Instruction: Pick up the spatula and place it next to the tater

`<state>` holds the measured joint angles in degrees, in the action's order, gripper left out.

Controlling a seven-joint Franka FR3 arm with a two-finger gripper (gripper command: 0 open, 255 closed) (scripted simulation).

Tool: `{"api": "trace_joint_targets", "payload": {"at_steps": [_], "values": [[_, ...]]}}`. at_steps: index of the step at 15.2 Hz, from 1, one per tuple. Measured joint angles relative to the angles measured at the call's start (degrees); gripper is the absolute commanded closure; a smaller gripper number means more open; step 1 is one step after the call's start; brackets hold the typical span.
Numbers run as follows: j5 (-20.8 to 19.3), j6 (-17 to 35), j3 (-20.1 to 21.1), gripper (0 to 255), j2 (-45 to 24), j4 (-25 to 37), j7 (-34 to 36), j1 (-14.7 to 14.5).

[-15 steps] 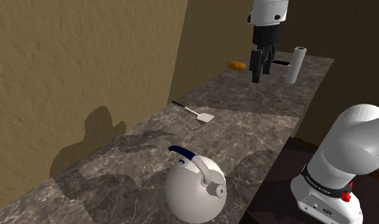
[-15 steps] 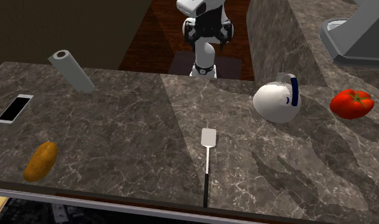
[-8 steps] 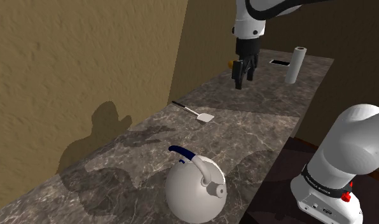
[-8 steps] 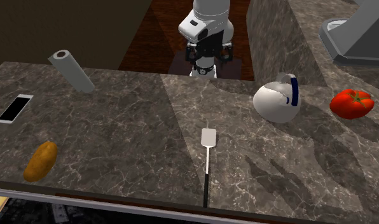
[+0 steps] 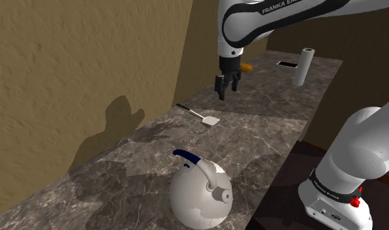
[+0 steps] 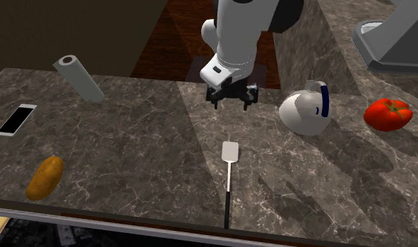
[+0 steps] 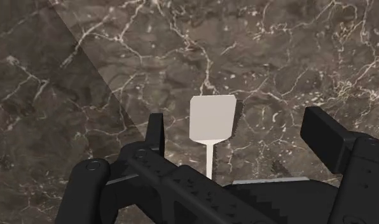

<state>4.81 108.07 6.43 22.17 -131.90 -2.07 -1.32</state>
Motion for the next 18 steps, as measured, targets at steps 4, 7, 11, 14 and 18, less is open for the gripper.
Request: {"api": "trace_joint_targets", "payload": {"at_steps": [4,7,11,14,18], "values": [[-0.9,6.7,1.2,0,-7.9,2.5,1.8,0.1],[-2.1,10.7,2.0,0,-14.0,5.6,3.4,0.1],[-4.1,15.0,2.7,0,-21.9,10.5,5.6,0.0],[-5.9,17.4,2.7,0,-28.5,15.5,7.1,-0.2],[-7.6,20.1,2.6,0,-34.7,19.7,8.8,-0.9]]}}
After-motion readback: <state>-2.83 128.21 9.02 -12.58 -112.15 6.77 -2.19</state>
